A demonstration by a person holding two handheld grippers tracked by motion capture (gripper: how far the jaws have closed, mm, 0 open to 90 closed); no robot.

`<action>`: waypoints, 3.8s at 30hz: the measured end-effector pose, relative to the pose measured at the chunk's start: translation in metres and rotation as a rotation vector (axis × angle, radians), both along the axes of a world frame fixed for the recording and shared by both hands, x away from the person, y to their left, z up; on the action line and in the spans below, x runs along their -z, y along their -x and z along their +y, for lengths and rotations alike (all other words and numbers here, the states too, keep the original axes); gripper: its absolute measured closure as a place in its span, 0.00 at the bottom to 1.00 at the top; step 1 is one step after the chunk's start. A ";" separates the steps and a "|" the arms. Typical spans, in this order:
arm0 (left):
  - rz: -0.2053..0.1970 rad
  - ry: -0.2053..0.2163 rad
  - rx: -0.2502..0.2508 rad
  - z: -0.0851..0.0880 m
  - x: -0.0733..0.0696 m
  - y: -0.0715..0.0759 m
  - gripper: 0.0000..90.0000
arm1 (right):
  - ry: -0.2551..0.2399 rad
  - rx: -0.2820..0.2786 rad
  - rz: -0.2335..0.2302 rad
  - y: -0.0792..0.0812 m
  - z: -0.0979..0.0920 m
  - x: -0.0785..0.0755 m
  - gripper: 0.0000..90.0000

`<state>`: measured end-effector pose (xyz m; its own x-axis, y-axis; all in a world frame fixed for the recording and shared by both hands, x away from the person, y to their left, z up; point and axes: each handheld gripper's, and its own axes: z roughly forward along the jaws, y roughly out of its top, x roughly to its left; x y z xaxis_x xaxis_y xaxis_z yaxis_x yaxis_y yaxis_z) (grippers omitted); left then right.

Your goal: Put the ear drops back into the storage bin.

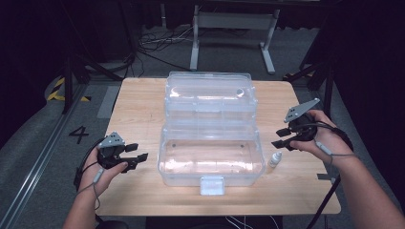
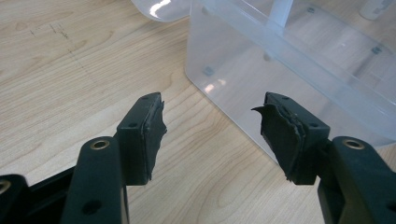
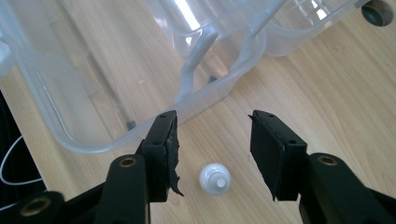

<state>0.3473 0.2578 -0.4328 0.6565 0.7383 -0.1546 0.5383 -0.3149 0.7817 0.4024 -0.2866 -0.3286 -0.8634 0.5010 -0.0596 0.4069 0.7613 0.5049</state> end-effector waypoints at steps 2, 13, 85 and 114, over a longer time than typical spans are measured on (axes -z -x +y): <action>0.001 0.000 0.002 0.000 0.000 0.000 0.44 | 0.020 -0.013 0.012 0.000 0.001 0.002 0.58; 0.008 -0.005 0.003 -0.001 0.001 0.000 0.44 | 0.102 -0.043 0.090 -0.002 0.004 0.022 0.55; 0.029 -0.005 0.020 -0.002 0.004 -0.001 0.44 | 0.397 -0.226 0.148 -0.010 0.025 0.023 0.80; 0.027 -0.009 0.014 -0.001 0.005 0.000 0.44 | 0.386 -0.287 0.109 0.011 0.052 -0.029 0.80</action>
<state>0.3475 0.2564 -0.4374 0.6627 0.7304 -0.1652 0.5542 -0.3299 0.7642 0.3910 -0.2344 -0.2992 -0.9750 0.2007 -0.0957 0.1877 0.9736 0.1296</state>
